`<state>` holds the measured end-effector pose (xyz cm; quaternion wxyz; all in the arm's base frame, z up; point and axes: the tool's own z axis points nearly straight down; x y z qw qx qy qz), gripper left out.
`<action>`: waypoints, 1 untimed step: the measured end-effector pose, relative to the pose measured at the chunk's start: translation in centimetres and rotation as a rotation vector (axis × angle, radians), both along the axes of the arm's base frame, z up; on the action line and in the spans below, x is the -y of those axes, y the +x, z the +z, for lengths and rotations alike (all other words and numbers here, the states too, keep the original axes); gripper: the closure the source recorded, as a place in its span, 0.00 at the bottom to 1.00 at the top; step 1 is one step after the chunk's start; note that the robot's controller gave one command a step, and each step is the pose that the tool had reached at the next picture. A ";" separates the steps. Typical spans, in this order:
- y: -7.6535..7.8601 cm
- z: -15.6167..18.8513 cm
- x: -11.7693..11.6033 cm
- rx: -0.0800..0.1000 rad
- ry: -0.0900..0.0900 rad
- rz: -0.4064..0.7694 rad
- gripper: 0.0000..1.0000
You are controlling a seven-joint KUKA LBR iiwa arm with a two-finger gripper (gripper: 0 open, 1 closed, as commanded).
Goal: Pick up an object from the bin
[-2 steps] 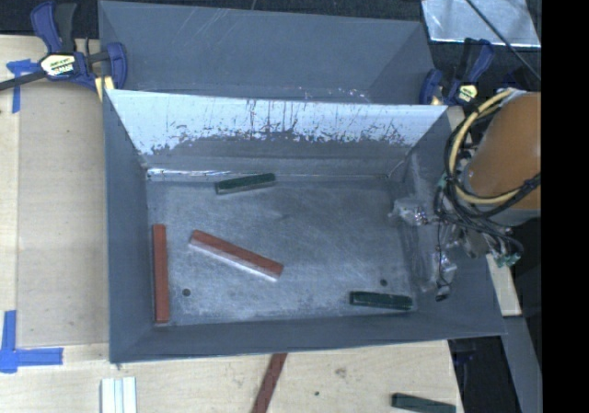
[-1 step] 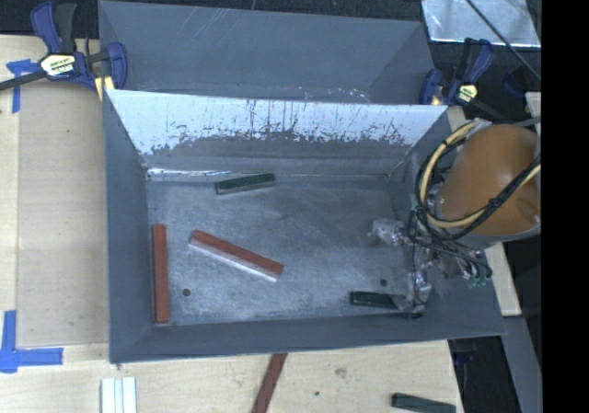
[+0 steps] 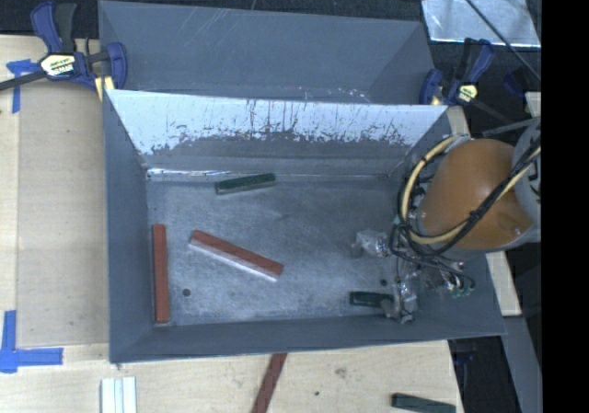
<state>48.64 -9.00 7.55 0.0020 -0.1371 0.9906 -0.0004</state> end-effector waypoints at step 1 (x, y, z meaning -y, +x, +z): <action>0.3 0.4 -1.3 0.001 -0.002 0.582 1.00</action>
Offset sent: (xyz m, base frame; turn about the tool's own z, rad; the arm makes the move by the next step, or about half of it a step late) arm 0.0000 0.0000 0.0000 0.0000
